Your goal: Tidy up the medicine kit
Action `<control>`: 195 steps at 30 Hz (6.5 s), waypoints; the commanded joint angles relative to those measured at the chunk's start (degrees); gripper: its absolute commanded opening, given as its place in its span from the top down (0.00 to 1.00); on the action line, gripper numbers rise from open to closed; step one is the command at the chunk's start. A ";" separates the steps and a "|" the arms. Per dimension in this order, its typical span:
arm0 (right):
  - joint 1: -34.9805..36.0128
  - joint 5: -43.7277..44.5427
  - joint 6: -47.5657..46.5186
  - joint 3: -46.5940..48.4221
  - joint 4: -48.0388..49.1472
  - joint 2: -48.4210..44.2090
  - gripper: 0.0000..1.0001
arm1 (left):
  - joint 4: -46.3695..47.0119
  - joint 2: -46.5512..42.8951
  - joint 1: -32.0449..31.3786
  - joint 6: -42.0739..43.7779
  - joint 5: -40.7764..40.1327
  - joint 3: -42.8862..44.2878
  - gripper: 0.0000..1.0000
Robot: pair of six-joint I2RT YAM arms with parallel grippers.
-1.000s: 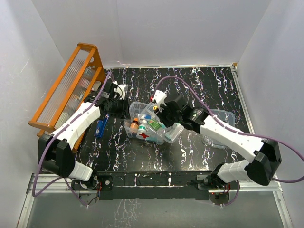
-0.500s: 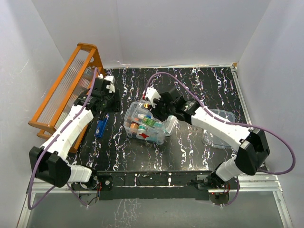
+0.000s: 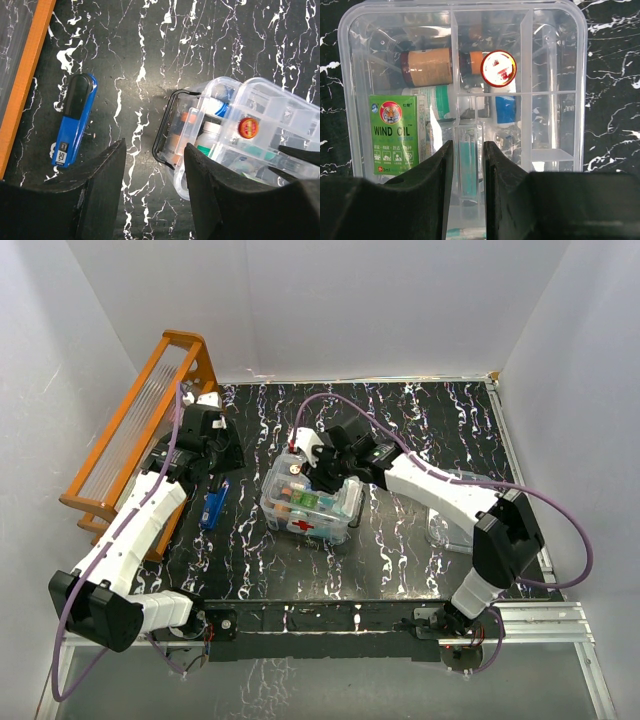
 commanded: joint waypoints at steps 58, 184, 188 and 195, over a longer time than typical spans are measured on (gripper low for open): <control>-1.48 -2.44 6.24 -1.83 12.54 2.37 0.68 | 1.19 1.51 0.49 -1.27 4.11 0.25 0.48; -32.09 29.75 54.94 -33.61 6.24 -10.33 0.36 | 13.63 -3.38 0.39 3.93 20.33 -5.78 0.40; -33.89 28.31 54.90 -34.60 6.44 -10.29 0.37 | 14.32 -2.67 0.43 3.93 23.11 -5.26 0.40; -34.09 25.83 53.52 -35.10 6.56 -8.92 0.32 | 16.42 -0.42 0.30 2.76 29.51 -4.16 0.40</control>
